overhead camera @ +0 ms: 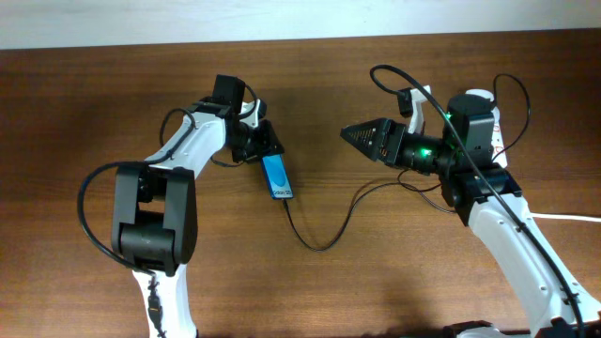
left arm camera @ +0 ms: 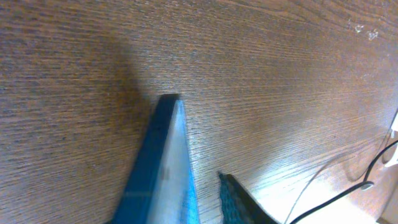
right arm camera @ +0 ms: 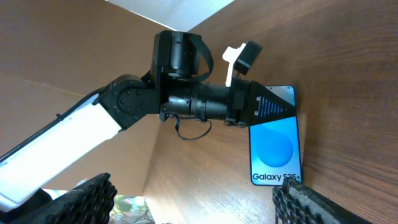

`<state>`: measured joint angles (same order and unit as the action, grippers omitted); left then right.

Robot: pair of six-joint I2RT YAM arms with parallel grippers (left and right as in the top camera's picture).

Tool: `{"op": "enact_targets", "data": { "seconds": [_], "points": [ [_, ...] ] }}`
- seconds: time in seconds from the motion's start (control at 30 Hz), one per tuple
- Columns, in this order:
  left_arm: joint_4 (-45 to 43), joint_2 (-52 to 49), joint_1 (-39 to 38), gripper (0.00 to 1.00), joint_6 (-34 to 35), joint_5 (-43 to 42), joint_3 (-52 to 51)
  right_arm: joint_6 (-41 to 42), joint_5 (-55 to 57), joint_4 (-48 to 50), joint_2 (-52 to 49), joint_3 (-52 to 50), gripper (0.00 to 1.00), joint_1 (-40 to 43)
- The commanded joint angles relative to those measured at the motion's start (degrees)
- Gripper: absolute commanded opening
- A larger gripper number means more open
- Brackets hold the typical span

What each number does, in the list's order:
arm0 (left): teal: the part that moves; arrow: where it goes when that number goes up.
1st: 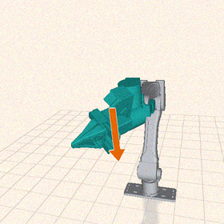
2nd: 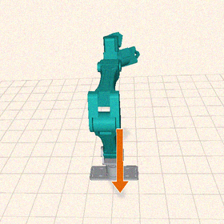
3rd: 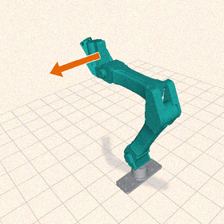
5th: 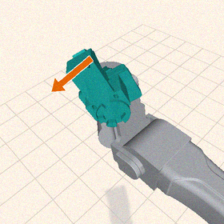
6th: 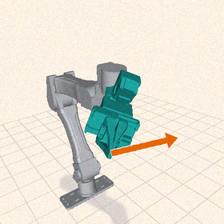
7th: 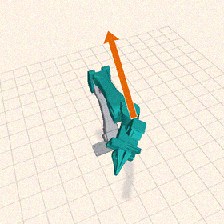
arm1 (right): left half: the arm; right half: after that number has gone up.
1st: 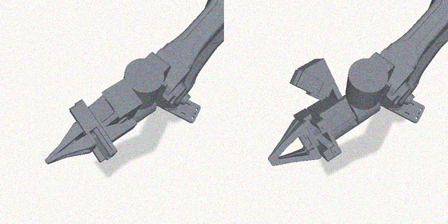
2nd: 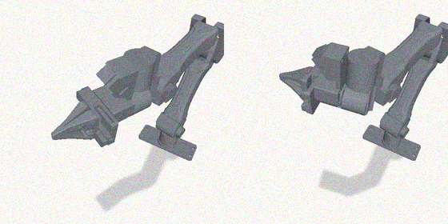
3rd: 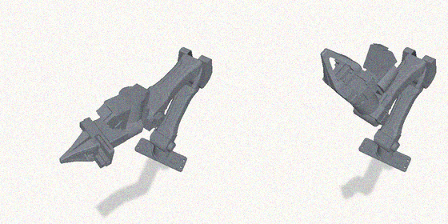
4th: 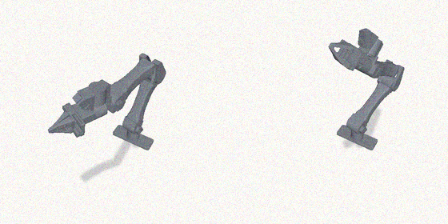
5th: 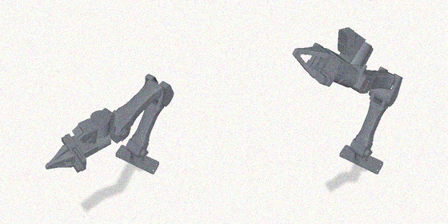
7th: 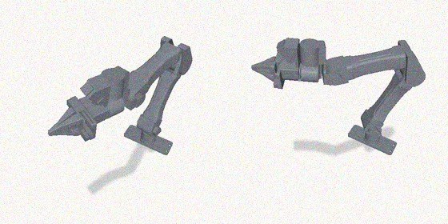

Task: Plug charger to phone and switch on socket
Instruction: 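Lay the phone flat on the table and open the left gripper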

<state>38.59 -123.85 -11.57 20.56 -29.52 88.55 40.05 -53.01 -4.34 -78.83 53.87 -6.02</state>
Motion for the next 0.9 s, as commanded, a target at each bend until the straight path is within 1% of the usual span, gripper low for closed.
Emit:
{"op": "enact_targets", "data": {
  "seconds": [0.0, 0.03, 0.1, 0.13, 0.27, 0.33, 0.37, 0.47, 0.63, 0.7, 0.73, 0.87],
  "points": [
    [0.13, 1.62, 0.22, 0.41, -0.92, 0.46, 0.09, -0.83, -0.39, 0.04, -0.31, 0.02, 0.87, 0.37],
    [0.13, 1.62, 0.22, 0.45, -0.92, 0.46, 0.09, -0.83, -0.39, 0.04, -0.31, 0.02, 0.87, 0.37],
    [0.13, 1.62, 0.22, 0.50, -0.92, 0.46, 0.09, -0.83, -0.39, 0.04, -0.31, 0.02, 0.87, 0.37],
    [0.11, 1.62, 0.22, 0.50, -0.92, 0.46, 0.09, -0.83, -0.39, 0.04, -0.31, 0.02, 0.87, 0.37],
    [0.11, 1.62, 0.22, 0.55, -0.92, 0.48, 0.09, -0.83, -0.57, 0.04, -0.31, 0.02, 0.87, 0.37],
    [0.13, 1.62, 0.22, 0.58, -0.92, 0.81, 0.09, -0.83, -0.57, 0.04, -0.31, 0.02, 0.87, 0.37],
    [0.15, 1.62, 0.22, 0.63, -0.94, 1.11, 0.09, -0.83, -0.57, 0.04, -0.31, 0.02, 0.87, 0.37],
    [0.15, 1.62, 0.22, 0.66, -0.94, 1.11, 0.09, -0.83, -0.57, 0.04, -0.31, 0.02, 0.87, 0.37],
    [0.52, 1.62, 0.22, 0.80, -0.94, 1.09, 0.09, -0.85, -0.59, 0.04, -0.31, 0.02, 0.87, 0.37],
    [0.81, 1.62, 0.22, 0.82, -0.94, 1.09, 0.09, -0.83, -0.59, 0.02, -0.31, 0.02, 0.87, 0.37],
    [0.94, 1.62, 0.22, 0.86, -0.94, 1.11, 0.09, -0.83, -0.59, 0.04, -0.31, 0.02, 0.87, 0.37],
    [0.96, 1.62, 0.22, 0.88, -0.94, 1.09, 0.09, -0.85, -0.61, 0.02, -0.31, 0.02, 0.87, 0.37]
  ]
}}
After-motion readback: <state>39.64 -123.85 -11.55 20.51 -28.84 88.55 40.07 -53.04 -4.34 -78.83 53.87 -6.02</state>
